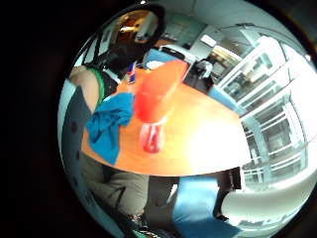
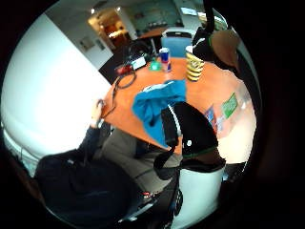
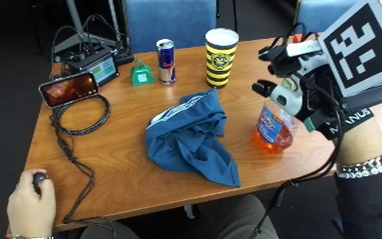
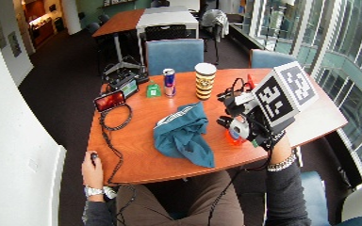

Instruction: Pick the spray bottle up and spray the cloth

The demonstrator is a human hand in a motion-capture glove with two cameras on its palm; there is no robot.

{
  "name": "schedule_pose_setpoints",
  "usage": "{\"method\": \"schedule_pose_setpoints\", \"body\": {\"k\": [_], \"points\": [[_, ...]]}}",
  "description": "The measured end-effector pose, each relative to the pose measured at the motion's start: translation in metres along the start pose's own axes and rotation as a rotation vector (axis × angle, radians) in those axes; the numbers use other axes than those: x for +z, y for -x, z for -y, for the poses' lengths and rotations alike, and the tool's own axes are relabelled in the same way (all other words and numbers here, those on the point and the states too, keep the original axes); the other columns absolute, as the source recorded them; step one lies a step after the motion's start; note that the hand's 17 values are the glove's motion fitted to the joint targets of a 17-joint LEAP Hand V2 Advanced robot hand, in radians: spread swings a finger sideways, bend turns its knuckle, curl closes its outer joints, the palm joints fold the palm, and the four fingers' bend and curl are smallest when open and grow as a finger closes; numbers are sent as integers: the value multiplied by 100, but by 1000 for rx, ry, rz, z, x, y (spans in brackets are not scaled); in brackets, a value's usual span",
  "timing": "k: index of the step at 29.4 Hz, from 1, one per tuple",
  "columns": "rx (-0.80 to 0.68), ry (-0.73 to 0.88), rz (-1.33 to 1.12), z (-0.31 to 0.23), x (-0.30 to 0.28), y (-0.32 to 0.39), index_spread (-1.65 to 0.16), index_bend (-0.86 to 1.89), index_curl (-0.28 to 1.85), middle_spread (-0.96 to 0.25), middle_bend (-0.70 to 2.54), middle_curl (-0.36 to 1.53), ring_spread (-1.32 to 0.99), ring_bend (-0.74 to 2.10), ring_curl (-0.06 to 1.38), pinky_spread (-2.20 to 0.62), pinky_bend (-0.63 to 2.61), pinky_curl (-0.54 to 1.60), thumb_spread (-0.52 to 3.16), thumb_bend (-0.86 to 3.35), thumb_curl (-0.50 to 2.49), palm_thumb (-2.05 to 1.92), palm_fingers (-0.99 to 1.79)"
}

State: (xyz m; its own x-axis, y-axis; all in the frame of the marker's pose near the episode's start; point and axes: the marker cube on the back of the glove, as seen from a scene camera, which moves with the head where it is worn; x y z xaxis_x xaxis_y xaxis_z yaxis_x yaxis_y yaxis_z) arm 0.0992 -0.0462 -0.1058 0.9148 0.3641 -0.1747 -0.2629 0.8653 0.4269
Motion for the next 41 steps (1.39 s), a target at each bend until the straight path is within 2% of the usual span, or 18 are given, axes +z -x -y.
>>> {"method": "schedule_pose_setpoints", "body": {"k": [7, 11, 15, 18, 33, 41], "points": [[193, -178, -41, 12, -7, -13, -35, 13, 28, -17, 30, 36, -16, 42, 34, 3, 19, 28, 120, 17, 28, 63, 110], [361, -305, 4, 12, -2, -28, -34, 13, 29, -18, 32, 39, -17, 44, 36, -1, 20, 30, 117, 16, 30, 67, 115], [553, -334, 97, 7, 17, -38, -34, 10, 28, -18, 33, 40, -18, 46, 38, -3, 22, 31, 114, 13, 33, 69, 112], [640, -339, 169, 0, 33, -42, -33, 7, 27, -17, 34, 41, -18, 48, 39, -4, 24, 32, 112, 11, 34, 71, 110], [764, -479, 448, -21, 87, -59, -31, 10, 23, -19, 39, 44, -18, 58, 42, -11, 29, 36, 107, 2, 37, 75, 118], [704, -502, 662, -9, 111, -61, -29, 14, 27, -20, 39, 44, -18, 55, 42, -15, 35, 38, 110, -2, 36, 72, 125]]}}
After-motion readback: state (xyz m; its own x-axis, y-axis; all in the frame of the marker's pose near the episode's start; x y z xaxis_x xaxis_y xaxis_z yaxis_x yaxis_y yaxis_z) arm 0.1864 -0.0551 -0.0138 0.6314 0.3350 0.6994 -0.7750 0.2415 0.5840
